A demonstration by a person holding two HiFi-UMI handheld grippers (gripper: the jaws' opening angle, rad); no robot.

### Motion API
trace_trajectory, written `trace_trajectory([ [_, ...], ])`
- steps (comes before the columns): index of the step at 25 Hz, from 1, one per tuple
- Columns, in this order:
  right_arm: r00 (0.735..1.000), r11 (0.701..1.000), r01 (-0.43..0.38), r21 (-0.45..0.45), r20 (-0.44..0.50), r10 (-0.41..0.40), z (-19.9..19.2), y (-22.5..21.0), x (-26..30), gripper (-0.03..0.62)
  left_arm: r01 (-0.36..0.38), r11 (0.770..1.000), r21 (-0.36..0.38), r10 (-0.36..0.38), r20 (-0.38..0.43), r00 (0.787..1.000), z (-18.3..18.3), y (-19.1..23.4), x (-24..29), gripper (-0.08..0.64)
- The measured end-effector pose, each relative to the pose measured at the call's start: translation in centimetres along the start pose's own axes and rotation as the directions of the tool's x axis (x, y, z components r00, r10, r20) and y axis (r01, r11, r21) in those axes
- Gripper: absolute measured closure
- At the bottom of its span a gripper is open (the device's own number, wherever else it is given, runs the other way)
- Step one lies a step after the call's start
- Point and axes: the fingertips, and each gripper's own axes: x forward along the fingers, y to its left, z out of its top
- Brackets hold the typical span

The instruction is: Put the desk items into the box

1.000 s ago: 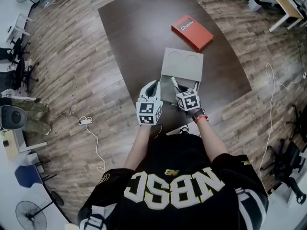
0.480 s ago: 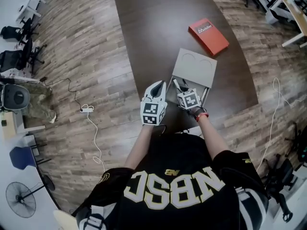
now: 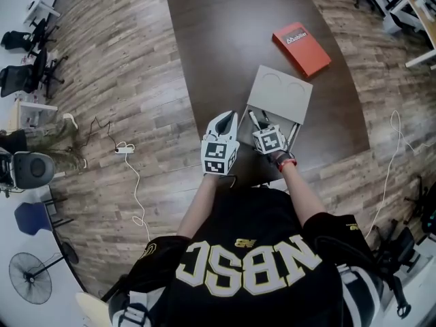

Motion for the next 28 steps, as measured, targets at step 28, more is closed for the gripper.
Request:
trace_trajectory([
  [28, 0.873, 0.938, 0.167, 0.303, 0.397, -0.283, 5.1, -7.1, -15.7, 0.499, 0.142, 0.986, 0.086, -0.145, 0.033, 0.989, 4.0, -4.9, 2.0, 0.546],
])
